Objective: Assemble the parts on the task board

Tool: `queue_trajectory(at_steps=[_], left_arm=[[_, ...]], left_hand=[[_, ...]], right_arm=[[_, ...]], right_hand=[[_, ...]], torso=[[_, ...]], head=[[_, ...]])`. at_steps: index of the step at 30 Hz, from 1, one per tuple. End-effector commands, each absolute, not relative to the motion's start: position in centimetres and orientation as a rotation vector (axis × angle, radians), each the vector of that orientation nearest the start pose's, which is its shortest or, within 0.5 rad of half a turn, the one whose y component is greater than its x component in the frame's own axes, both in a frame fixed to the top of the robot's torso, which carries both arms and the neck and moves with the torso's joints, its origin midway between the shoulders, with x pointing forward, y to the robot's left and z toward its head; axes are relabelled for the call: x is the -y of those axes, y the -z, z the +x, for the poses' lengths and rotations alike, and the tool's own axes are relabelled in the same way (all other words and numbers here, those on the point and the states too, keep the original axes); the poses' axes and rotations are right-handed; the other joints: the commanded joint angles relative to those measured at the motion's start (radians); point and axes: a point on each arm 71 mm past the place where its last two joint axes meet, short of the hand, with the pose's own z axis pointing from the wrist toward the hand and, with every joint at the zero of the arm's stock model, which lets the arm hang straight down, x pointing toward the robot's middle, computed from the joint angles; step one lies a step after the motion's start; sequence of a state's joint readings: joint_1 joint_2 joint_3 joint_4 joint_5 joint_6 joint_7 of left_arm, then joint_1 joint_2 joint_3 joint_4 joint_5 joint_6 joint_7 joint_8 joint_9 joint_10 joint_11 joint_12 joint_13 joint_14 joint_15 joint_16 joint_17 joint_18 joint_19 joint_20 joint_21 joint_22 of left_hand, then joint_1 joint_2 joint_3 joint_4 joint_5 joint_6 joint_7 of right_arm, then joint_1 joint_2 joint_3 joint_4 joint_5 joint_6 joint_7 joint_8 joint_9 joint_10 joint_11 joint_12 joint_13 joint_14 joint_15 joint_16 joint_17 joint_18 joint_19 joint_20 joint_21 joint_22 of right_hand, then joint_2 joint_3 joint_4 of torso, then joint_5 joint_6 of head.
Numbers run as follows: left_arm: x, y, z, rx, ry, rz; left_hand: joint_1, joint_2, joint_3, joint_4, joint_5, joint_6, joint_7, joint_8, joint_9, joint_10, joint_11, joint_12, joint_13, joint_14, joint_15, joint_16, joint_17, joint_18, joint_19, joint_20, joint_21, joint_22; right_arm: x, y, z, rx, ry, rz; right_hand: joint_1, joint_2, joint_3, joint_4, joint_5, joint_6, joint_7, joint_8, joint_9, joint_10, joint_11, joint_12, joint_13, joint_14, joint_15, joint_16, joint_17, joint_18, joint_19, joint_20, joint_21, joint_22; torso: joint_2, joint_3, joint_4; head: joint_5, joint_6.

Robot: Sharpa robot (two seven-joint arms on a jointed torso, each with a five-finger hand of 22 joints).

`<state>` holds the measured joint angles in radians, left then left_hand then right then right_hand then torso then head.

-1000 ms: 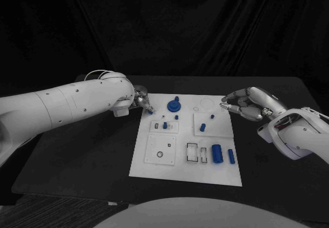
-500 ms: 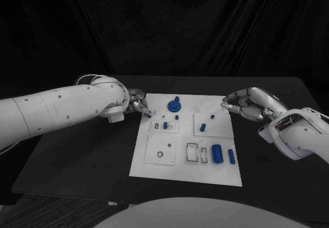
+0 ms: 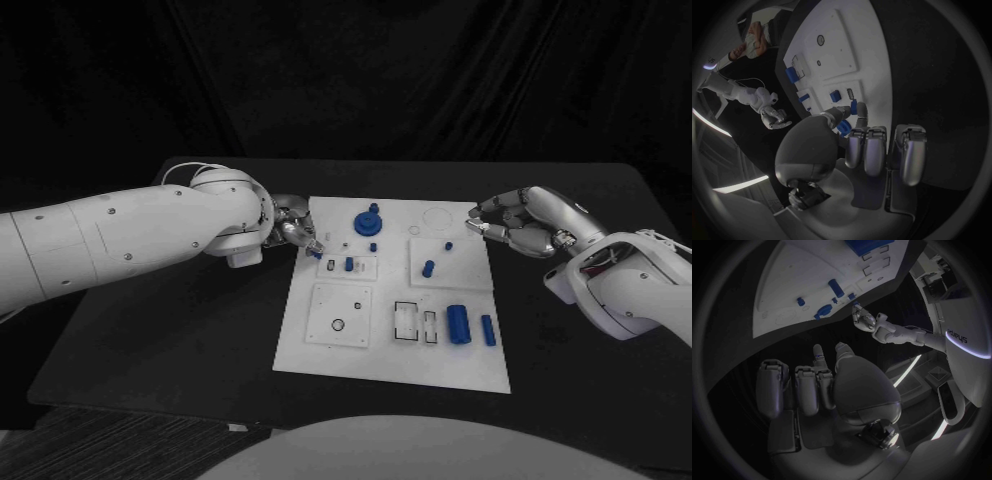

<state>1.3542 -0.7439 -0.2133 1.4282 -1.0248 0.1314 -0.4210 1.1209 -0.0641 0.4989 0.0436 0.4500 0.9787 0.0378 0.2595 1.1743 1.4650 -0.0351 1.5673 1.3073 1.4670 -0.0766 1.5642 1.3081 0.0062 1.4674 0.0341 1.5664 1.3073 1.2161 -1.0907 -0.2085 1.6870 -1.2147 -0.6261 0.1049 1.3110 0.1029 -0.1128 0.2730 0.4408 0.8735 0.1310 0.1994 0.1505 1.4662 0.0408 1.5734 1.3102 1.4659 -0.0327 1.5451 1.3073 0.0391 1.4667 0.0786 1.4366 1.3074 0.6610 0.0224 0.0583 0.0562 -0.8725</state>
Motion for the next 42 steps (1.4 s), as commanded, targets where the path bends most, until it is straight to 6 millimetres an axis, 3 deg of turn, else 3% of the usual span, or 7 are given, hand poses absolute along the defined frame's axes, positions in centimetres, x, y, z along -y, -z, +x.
queue_trajectory(at_steps=[1,8,28,42], left_arm=[[-19.3,21.7,49.5,-2.336,0.427,-0.073],[-18.8,22.0,49.5,-2.338,0.431,-0.068],[-17.9,22.9,49.4,-2.357,0.442,-0.055],[-17.5,23.5,49.2,-2.370,0.444,-0.051]], left_hand=[[-0.009,0.000,0.022,-0.015,-0.006,-0.001,-0.002,0.004,0.001,0.106,0.001,0.004,0.263,0.104,-0.002,0.007,0.263,-0.006,0.103,0.001,0.004,0.263],[-0.009,0.001,0.023,-0.015,-0.007,-0.001,-0.002,0.004,0.001,0.106,0.001,0.004,0.263,0.104,-0.002,0.007,0.263,-0.006,0.103,0.001,0.004,0.263],[-0.014,0.006,0.029,-0.015,-0.013,-0.001,-0.002,0.004,0.002,0.106,0.002,0.004,0.263,0.104,-0.002,0.007,0.263,-0.006,0.103,0.001,0.004,0.263],[-0.019,0.008,0.031,-0.013,-0.015,0.001,-0.001,0.005,0.003,0.106,0.002,0.004,0.263,0.104,-0.001,0.007,0.263,-0.006,0.102,0.001,0.003,0.263]], right_arm=[[27.5,20.2,42.7,-1.522,-0.754,0.076],[27.5,20.3,42.8,-1.522,-0.754,0.073],[27.5,20.4,42.8,-1.522,-0.754,0.072],[27.6,20.4,42.8,-1.523,-0.752,0.074]], right_hand=[[0.010,-0.001,-0.002,-0.005,0.005,0.007,-0.003,0.000,-0.002,0.105,0.006,-0.003,0.261,0.094,0.008,-0.006,0.213,-0.004,0.040,0.004,-0.004,0.217],[0.010,-0.001,-0.002,-0.004,0.007,0.007,-0.003,0.000,-0.002,0.105,0.006,-0.003,0.261,0.094,0.008,-0.006,0.213,-0.004,0.039,0.004,-0.005,0.217],[0.019,-0.002,0.001,-0.005,0.028,0.009,-0.003,-0.002,-0.004,0.105,0.006,-0.003,0.261,0.093,0.009,-0.007,0.212,-0.004,0.039,0.005,-0.005,0.217],[0.035,-0.006,0.007,-0.009,0.066,0.010,-0.002,-0.005,-0.008,0.105,0.007,-0.003,0.261,0.093,0.009,-0.007,0.210,-0.003,0.039,0.005,-0.006,0.216]], torso=[[0.002,-0.0004,-0.0006],[0.002,-0.0002,-0.0010],[0.002,-0.0007,-0.0001],[0.002,-0.0004,0.0004]], head=[[-0.001,0.000],[0.006,0.000],[0.004,0.000],[0.000,0.000]])
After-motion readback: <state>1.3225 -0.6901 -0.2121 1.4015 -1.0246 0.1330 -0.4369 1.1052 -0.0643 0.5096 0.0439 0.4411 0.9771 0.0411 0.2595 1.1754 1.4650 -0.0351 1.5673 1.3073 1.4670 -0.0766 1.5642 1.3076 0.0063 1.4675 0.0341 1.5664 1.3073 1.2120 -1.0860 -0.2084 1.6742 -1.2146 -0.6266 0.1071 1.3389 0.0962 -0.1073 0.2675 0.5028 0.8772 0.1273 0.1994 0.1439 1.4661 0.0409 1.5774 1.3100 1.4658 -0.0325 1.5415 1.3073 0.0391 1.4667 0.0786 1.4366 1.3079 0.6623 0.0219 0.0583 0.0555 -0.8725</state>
